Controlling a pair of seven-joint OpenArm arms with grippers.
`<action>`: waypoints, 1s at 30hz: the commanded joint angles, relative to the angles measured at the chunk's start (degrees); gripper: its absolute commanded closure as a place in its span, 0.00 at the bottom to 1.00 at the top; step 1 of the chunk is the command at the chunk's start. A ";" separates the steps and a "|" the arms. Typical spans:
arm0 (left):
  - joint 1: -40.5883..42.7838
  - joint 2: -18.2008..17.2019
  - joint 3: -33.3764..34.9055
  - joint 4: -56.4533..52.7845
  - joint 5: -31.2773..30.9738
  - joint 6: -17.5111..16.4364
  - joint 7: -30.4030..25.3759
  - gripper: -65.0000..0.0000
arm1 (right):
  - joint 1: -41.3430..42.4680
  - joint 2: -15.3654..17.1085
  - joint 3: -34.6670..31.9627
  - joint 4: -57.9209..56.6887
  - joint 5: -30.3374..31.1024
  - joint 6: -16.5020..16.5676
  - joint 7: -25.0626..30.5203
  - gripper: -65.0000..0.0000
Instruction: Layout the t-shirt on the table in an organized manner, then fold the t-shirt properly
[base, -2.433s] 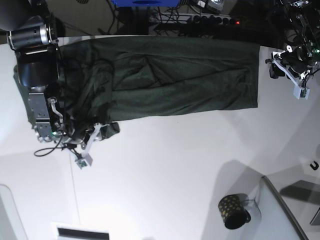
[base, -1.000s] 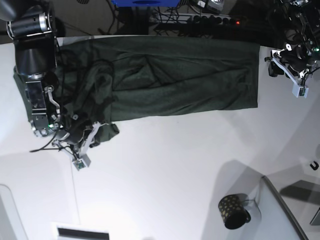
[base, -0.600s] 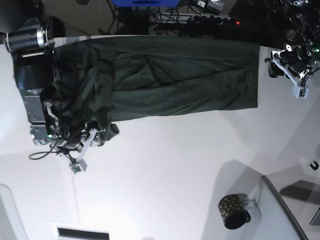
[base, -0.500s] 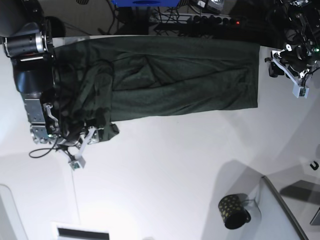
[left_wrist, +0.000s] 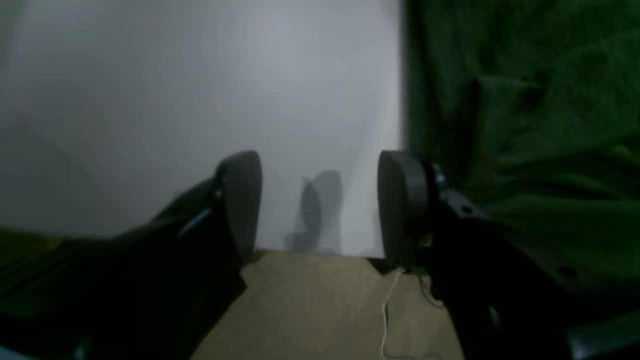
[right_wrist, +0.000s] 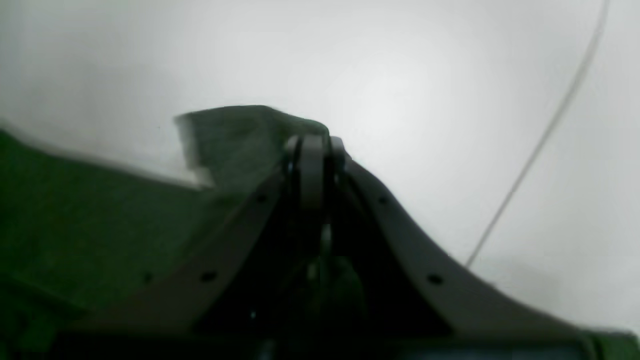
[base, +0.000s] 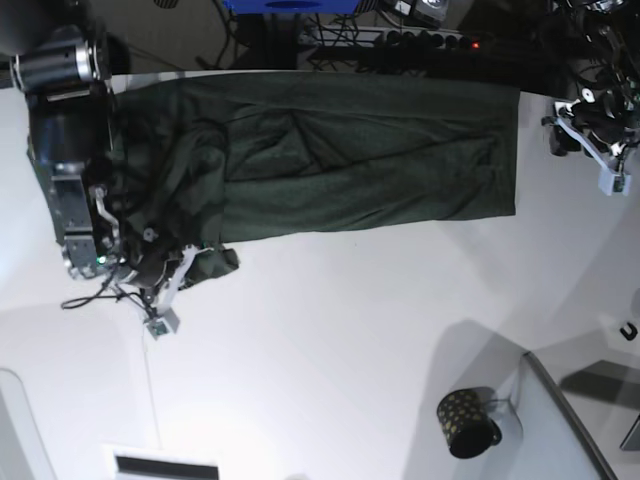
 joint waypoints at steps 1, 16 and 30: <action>0.26 -1.20 -1.28 1.57 -0.29 0.14 -0.67 0.46 | -0.13 0.30 0.22 6.32 1.08 0.57 -0.22 1.00; 3.16 -2.08 -7.34 6.50 -0.29 0.14 -0.59 0.46 | -18.76 0.12 -19.12 45.79 1.00 0.22 -7.87 1.00; 4.83 -2.26 -7.61 6.67 -0.29 0.14 -0.59 0.46 | -16.65 -6.65 -25.45 45.61 0.91 0.22 -8.14 1.00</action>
